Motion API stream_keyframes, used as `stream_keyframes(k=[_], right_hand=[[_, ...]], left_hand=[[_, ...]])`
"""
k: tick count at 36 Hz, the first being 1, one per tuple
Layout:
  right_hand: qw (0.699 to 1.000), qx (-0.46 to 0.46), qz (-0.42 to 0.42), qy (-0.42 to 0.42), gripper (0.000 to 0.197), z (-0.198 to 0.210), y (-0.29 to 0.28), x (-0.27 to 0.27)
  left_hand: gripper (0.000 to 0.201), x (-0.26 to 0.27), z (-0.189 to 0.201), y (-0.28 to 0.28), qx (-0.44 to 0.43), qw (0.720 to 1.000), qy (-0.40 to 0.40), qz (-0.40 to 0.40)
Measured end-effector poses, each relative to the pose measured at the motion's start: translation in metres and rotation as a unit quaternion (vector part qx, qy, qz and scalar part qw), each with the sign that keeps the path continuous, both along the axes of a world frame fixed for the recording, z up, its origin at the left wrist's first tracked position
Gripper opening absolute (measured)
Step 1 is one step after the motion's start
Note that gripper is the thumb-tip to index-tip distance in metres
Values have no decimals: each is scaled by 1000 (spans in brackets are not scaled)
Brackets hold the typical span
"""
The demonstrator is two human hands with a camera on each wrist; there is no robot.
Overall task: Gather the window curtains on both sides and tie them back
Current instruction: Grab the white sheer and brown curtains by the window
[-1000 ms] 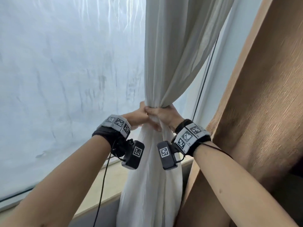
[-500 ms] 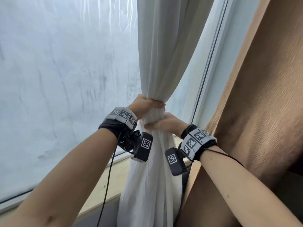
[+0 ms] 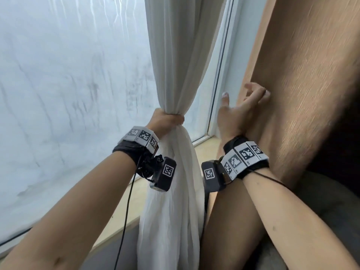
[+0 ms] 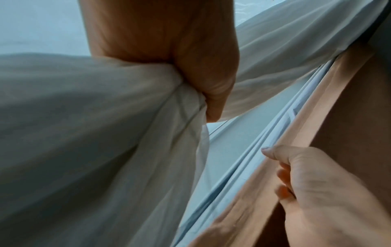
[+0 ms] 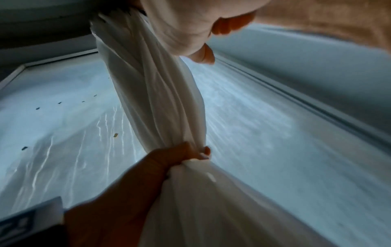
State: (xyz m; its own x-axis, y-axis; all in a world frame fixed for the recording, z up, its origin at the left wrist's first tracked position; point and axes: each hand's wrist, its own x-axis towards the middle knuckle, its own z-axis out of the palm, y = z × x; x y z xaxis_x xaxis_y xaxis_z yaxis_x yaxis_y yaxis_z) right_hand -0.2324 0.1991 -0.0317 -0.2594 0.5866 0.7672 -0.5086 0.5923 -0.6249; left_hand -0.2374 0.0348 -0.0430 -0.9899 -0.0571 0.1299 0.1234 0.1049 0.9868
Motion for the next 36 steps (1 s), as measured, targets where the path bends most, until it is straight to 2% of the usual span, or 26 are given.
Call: stream_keyframes(k=[2,5,7,8,12,13,16,20,25,26,28,29,33,36], right_hand=[[996,2,-88,-32,61,-3,15,1],[969,-2,-207,-137,83,-11,32,3],[955,-12,-227,-188,82,-17,42,4],[952,-18,-227,-207,74,-19,47,4],[952,-52,-171,-247,17,-26,67,2],[956,-66,-156,-238,13,-26,71,4],[967,-141,-83,-193,17,-25,83,13],[958,-220,25,-181,13,-25,97,18],[945,-212,158,-191,34,-19,118,33],[941,-193,194,-200,45,-20,125,37],[921,-172,265,-229,78,-23,138,44],[916,-160,271,-247,85,-25,142,46],[913,-18,237,-330,83,-28,161,46],[894,4,233,-381,92,-28,175,46]], left_hand=[[23,2,-2,2,-8,1000,0,-22],[18,8,-6,4,-17,998,7,-53],[17,16,-7,7,-19,998,15,-63],[17,19,-8,9,-18,997,19,-69],[20,30,-11,11,-8,996,26,-80],[20,32,-12,11,-7,996,27,-82],[15,37,-15,12,-10,995,25,-95],[11,47,-20,16,-19,993,15,-119],[17,65,-23,34,-55,979,-13,-198],[19,69,-23,39,-80,973,-18,-217],[17,74,-22,51,-116,964,-24,-236],[17,75,-21,58,-124,963,-23,-239],[20,76,-19,95,-136,969,-20,-205],[21,74,-19,123,-132,976,-15,-174]])
